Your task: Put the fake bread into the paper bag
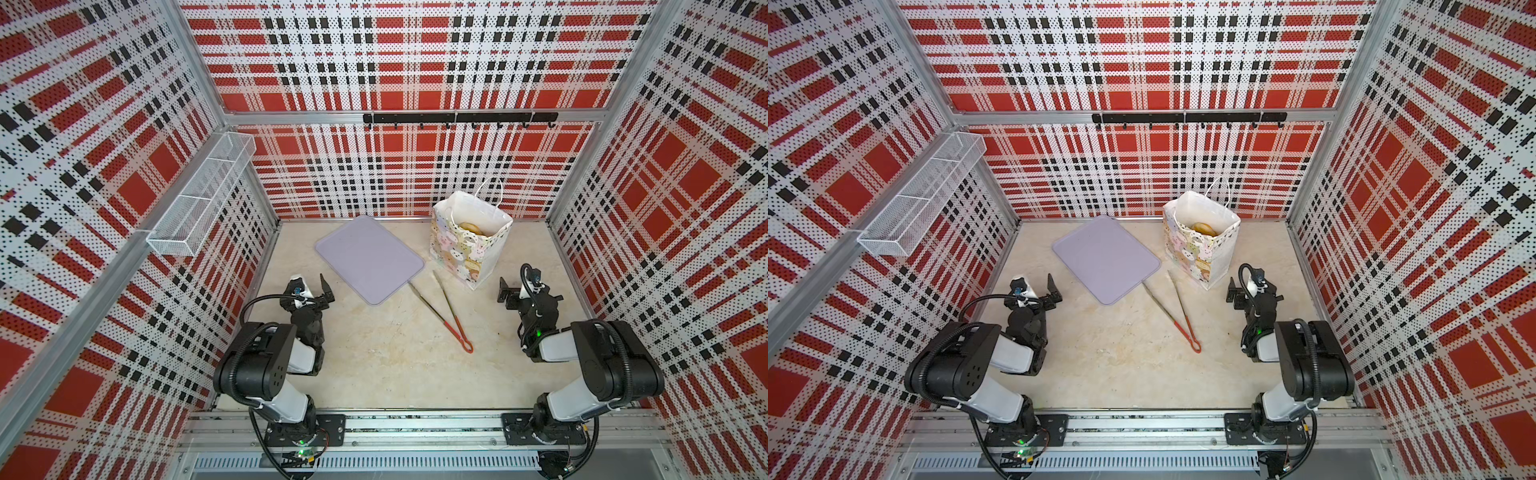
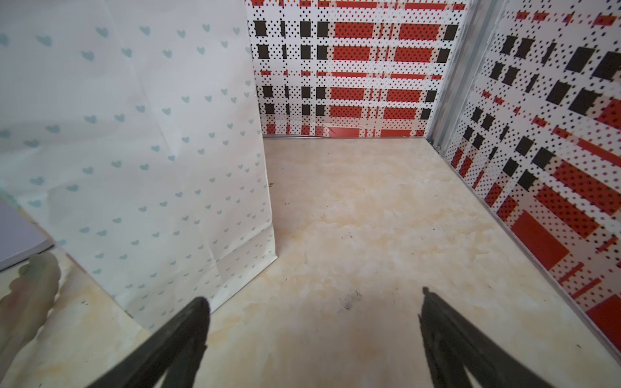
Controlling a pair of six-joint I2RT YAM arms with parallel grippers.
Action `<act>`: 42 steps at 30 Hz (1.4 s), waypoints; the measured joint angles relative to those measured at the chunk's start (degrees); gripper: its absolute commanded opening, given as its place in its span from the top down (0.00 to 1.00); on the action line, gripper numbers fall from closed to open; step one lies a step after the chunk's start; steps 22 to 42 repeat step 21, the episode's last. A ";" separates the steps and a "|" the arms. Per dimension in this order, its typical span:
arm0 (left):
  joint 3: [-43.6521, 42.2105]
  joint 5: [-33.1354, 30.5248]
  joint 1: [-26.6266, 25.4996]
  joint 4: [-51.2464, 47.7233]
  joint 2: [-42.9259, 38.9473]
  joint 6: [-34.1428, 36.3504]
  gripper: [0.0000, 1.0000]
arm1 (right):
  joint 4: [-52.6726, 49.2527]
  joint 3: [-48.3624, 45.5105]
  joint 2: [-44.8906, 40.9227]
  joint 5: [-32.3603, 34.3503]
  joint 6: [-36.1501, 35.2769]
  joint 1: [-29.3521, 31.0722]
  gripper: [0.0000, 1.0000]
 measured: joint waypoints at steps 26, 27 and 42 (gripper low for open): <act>0.22 0.44 0.35 -0.68 0.00 -0.15 0.02 | 0.04 0.00 0.00 0.76 0.17 0.00 0.00; 0.22 0.44 0.35 -0.68 0.00 -0.15 0.02 | 0.04 0.00 0.00 0.76 0.17 0.00 0.00; 0.22 0.44 0.35 -0.68 0.00 -0.15 0.02 | 0.04 0.00 0.00 0.76 0.17 0.00 0.00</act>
